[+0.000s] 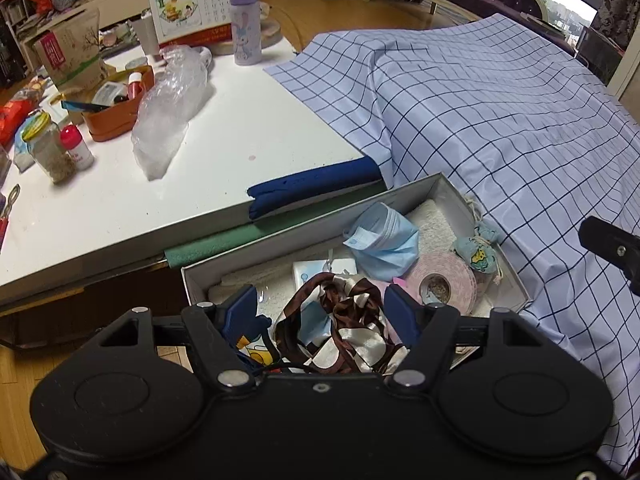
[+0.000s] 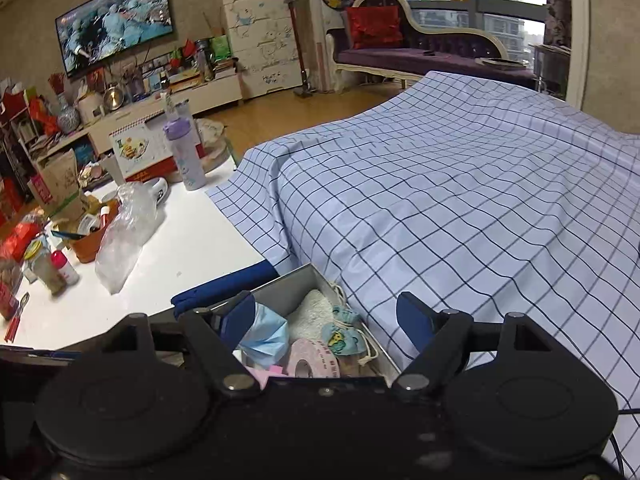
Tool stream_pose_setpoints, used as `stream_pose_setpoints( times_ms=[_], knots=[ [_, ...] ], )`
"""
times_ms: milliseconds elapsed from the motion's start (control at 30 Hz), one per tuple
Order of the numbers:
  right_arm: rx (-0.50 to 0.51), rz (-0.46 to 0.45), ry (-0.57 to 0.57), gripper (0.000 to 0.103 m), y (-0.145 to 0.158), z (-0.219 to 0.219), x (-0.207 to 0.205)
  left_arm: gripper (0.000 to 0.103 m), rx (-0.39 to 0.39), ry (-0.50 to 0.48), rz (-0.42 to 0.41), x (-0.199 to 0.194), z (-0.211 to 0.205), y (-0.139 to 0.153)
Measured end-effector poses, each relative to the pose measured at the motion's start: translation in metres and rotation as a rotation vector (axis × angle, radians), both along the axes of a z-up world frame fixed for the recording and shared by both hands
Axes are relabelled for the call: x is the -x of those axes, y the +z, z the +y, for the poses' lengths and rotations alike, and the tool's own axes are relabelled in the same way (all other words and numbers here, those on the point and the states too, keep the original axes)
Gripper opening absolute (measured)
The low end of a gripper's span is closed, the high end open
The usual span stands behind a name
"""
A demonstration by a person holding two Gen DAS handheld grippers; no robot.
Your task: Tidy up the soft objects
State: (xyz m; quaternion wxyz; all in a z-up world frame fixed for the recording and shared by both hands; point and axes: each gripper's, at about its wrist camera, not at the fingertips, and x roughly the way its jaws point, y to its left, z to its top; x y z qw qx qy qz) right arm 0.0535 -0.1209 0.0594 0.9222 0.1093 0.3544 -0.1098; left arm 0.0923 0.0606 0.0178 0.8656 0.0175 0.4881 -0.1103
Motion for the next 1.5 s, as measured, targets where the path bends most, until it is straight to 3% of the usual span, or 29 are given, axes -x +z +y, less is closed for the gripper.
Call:
stream_pose_setpoints(
  times_ms=[433,500,700,900,1033,1167,1500],
  knots=[
    [-0.038,0.011,-0.062,0.078,-0.007,-0.025,0.025,0.077,0.049,0.008,-0.026,0.014,0.0,0.007],
    [-0.033,0.017,-0.061,0.08,-0.008,-0.023,0.028,0.086,0.045,0.023,-0.03,0.017,0.001,0.007],
    [0.023,0.046,-0.029,0.082,-0.01,-0.01,0.032,0.091,0.01,0.055,-0.088,0.032,0.001,0.011],
    [0.07,0.051,0.002,0.093,-0.012,0.003,0.042,0.099,-0.02,0.108,-0.209,0.046,0.004,0.022],
    [0.089,0.057,0.009,0.098,-0.014,0.008,0.049,0.099,0.024,0.097,-0.211,0.051,0.006,0.024],
    [0.09,0.075,0.023,0.102,-0.017,0.01,0.054,0.099,0.019,0.103,-0.242,0.059,0.004,0.026],
    [0.101,0.112,0.018,0.102,-0.023,0.009,0.059,0.099,0.024,0.135,-0.164,0.056,0.009,0.021]
  ],
)
